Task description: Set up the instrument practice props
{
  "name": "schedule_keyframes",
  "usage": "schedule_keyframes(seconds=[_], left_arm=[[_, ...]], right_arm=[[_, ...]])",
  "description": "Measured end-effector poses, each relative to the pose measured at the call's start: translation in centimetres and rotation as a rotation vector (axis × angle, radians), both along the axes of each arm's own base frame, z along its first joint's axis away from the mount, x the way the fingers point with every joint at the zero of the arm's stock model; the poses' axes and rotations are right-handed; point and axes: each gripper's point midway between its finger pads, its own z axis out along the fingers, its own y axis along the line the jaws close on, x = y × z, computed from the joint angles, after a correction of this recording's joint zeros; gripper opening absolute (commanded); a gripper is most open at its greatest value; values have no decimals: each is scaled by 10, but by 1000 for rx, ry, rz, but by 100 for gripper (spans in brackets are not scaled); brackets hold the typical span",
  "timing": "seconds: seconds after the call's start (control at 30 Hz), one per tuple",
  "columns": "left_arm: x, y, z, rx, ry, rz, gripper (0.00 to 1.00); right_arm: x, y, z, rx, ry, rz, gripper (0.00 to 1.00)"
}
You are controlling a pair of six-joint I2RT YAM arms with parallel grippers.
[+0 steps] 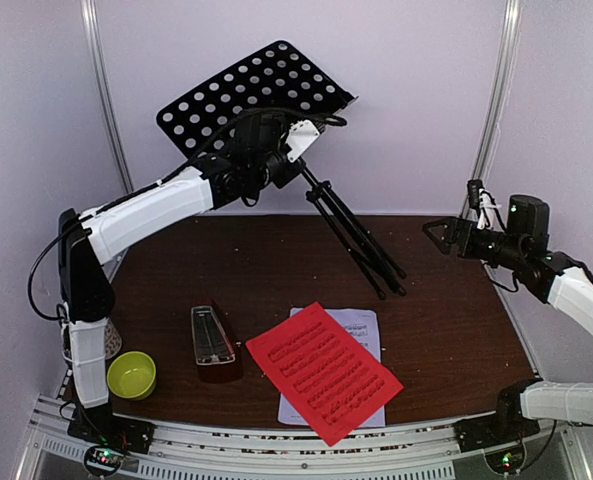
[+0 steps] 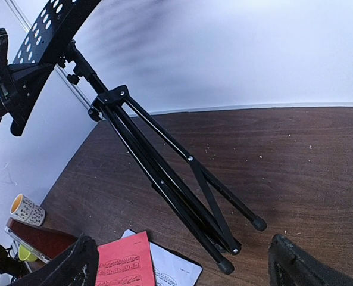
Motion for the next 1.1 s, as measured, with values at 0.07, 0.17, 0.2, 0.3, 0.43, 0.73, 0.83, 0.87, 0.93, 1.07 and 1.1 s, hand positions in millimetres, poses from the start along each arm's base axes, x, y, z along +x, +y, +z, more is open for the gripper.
schedule_keyframes(seconds=[0.07, 0.17, 0.2, 0.3, 0.43, 0.73, 0.83, 0.87, 0.93, 1.07, 1.1], left_arm=[[-6, -11, 9, 36, -53, -34, 0], [-17, -30, 23, 76, -129, -92, 0], [-21, -35, 26, 81, -146, -109, 0], [-34, -53, 37, 95, -202, -180, 0], [-54, -78, 51, 125, -283, -289, 0], [-102, -106, 67, 122, -395, -514, 0], [-118, -110, 69, 110, -423, -588, 0], [-123, -111, 69, 105, -432, -615, 0], [-134, -114, 68, 92, -449, -670, 0], [-152, -121, 68, 56, -461, -773, 0], [-156, -124, 67, 48, -460, -795, 0]], right_arm=[[0, 1, 6, 6, -16, 7, 100], [1, 4, 17, 25, -40, 17, 100], [2, 4, 21, 32, -51, 21, 100], [6, 10, 37, 59, -79, 45, 98], [14, 19, 57, 87, -116, 90, 96], [27, 37, 74, 133, -142, 201, 89], [27, 41, 77, 157, -148, 239, 85], [26, 42, 78, 164, -154, 255, 84], [24, 45, 83, 181, -172, 292, 83], [22, 45, 93, 212, -208, 356, 79], [22, 45, 95, 223, -217, 370, 77]])
